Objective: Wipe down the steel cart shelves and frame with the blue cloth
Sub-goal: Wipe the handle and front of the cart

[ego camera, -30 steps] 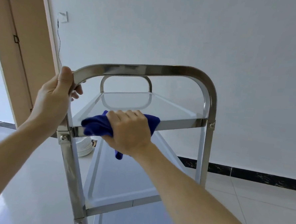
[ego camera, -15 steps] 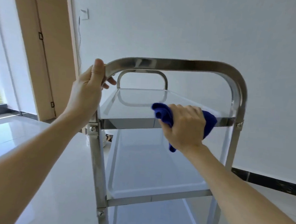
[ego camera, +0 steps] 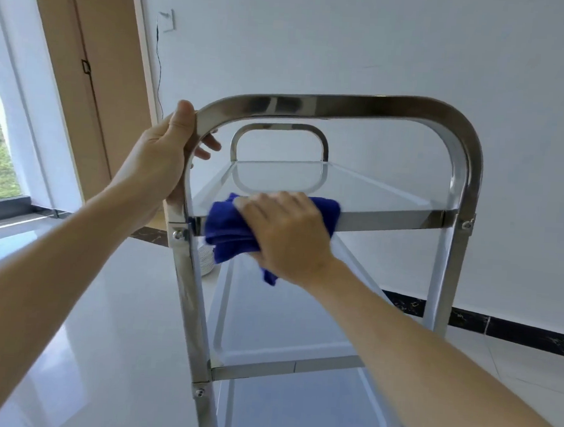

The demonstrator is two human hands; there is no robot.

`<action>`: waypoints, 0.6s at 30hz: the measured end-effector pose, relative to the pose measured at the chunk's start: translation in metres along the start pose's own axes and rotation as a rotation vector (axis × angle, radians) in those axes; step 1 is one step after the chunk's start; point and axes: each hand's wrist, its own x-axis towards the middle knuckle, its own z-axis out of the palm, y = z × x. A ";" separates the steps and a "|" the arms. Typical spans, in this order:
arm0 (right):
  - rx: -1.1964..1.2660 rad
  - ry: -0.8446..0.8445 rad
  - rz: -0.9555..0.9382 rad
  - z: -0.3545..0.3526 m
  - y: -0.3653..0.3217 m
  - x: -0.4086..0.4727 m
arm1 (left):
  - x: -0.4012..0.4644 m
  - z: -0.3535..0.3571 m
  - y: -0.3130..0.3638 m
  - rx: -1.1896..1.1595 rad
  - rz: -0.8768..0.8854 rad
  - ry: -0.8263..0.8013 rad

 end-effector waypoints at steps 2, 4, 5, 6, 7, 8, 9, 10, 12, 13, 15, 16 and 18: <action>-0.036 0.077 0.043 -0.006 0.021 -0.018 | -0.003 0.001 0.004 0.006 -0.006 -0.006; -0.017 0.132 0.066 -0.011 0.036 -0.032 | -0.013 0.003 0.003 -0.029 -0.021 0.003; 0.017 0.139 0.080 -0.013 0.040 -0.037 | -0.021 0.003 -0.002 -0.053 -0.033 0.012; 0.064 0.145 0.102 -0.015 0.041 -0.041 | -0.033 0.004 -0.008 -0.081 -0.044 0.020; 0.112 0.155 0.134 -0.017 0.039 -0.044 | -0.046 0.004 -0.016 -0.118 -0.052 0.022; 0.153 0.167 0.169 -0.019 0.035 -0.046 | -0.060 0.005 -0.024 -0.160 -0.055 0.014; 0.180 0.171 0.198 -0.020 0.029 -0.049 | -0.074 0.006 -0.030 -0.198 -0.055 -0.005; 0.196 0.169 0.217 -0.020 0.022 -0.052 | -0.086 0.008 -0.036 -0.223 -0.056 -0.030; 0.248 0.182 0.248 -0.019 0.007 -0.056 | -0.104 0.010 -0.043 -0.246 -0.068 -0.053; 0.316 0.206 0.281 -0.019 -0.001 -0.055 | -0.109 0.010 -0.045 -0.257 -0.079 -0.045; 0.520 0.295 0.389 -0.017 -0.020 -0.048 | -0.111 0.006 -0.045 -0.258 -0.107 -0.005; 0.623 0.354 0.454 -0.016 -0.031 -0.045 | -0.110 0.003 -0.045 -0.250 -0.126 0.013; 0.785 0.455 0.570 -0.013 -0.055 -0.041 | -0.109 -0.001 -0.045 -0.225 -0.148 0.017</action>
